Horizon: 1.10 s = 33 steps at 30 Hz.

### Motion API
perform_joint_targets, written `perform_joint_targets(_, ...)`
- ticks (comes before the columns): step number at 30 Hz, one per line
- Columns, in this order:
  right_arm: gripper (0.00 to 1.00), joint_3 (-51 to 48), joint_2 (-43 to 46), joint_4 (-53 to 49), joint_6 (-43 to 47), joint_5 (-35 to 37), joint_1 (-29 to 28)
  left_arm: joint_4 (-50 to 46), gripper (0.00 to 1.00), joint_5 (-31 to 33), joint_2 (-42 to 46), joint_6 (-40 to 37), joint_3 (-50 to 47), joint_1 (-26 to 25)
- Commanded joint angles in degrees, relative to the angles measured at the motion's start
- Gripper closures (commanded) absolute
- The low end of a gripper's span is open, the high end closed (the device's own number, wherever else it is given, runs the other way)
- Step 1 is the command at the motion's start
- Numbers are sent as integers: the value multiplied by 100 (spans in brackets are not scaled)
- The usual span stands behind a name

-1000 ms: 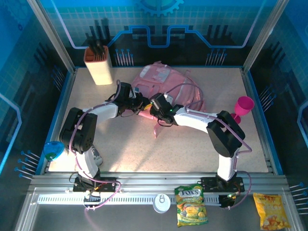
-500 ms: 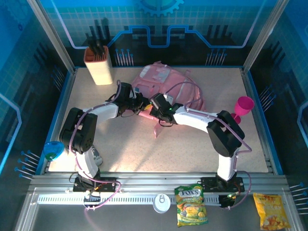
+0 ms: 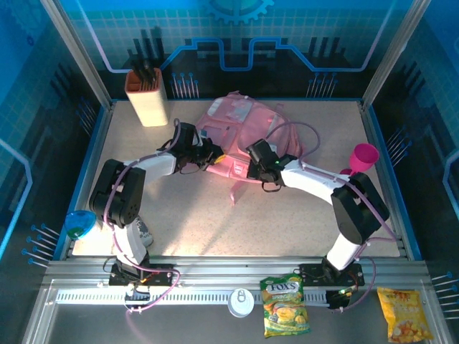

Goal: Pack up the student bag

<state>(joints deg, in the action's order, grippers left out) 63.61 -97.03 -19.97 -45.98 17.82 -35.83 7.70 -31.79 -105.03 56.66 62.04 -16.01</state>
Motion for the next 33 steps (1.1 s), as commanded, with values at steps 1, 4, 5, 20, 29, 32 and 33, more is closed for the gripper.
perform_joint_targets(1,95,382,-311,-262,976,-270,200,-102,100,123,-110,-227,254,221)
perform_joint_targets(4,88,636,-524,-518,908,-224,200,-170,100,122,-159,-234,307,221)
perform_joint_targets(5,85,667,-563,-556,848,-193,200,-182,100,108,-166,-234,338,221)
perform_joint_targets(20,99,543,-52,-1173,500,1475,121,-454,100,232,-295,-315,599,273)
perform_joint_targets(29,100,794,78,-948,1381,1641,-136,-387,83,379,-106,-310,459,405)
perform_joint_targets(32,100,1153,-145,-746,1743,1334,-442,-192,67,447,200,-144,132,445)
perform_joint_targets(33,100,1282,-231,-744,1798,1248,-534,-174,63,470,302,-93,18,449)
